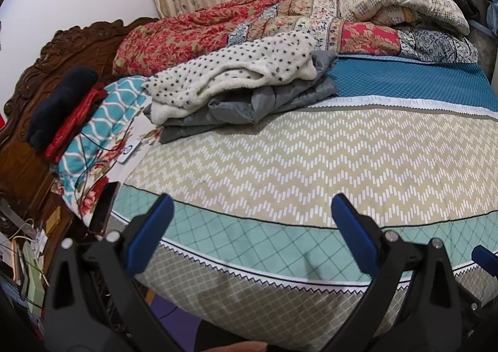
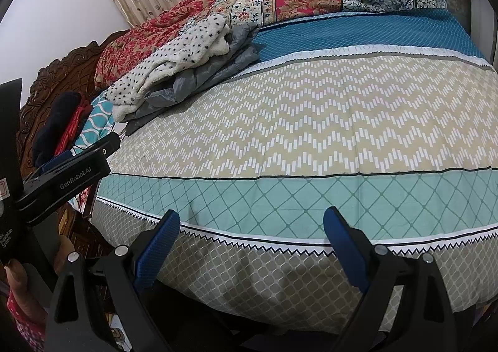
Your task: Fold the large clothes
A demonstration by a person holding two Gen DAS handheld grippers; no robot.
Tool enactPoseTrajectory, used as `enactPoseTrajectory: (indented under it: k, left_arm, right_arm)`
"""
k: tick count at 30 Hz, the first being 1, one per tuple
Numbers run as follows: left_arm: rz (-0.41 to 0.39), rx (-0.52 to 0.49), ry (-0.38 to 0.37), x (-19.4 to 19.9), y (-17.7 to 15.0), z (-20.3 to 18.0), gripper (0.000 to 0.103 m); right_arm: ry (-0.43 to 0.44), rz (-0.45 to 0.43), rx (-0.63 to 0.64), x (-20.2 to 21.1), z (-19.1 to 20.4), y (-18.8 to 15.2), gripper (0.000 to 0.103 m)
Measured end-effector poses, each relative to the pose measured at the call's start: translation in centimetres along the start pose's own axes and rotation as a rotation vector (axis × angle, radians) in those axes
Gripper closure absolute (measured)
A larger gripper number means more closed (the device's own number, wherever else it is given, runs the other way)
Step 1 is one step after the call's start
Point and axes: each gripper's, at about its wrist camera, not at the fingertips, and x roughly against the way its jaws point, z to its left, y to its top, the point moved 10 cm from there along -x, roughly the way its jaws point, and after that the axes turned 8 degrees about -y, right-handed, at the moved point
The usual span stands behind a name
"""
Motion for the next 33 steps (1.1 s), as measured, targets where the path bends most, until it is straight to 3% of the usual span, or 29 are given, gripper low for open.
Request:
enactPoseTrajectory:
  k: [33]
  left_arm:
    - [0.019,-0.006,-0.02,-0.62,-0.59,0.33,0.006]
  right_arm:
    - [0.002,0.003,0.0,-0.04,0.05,-0.1,0.006]
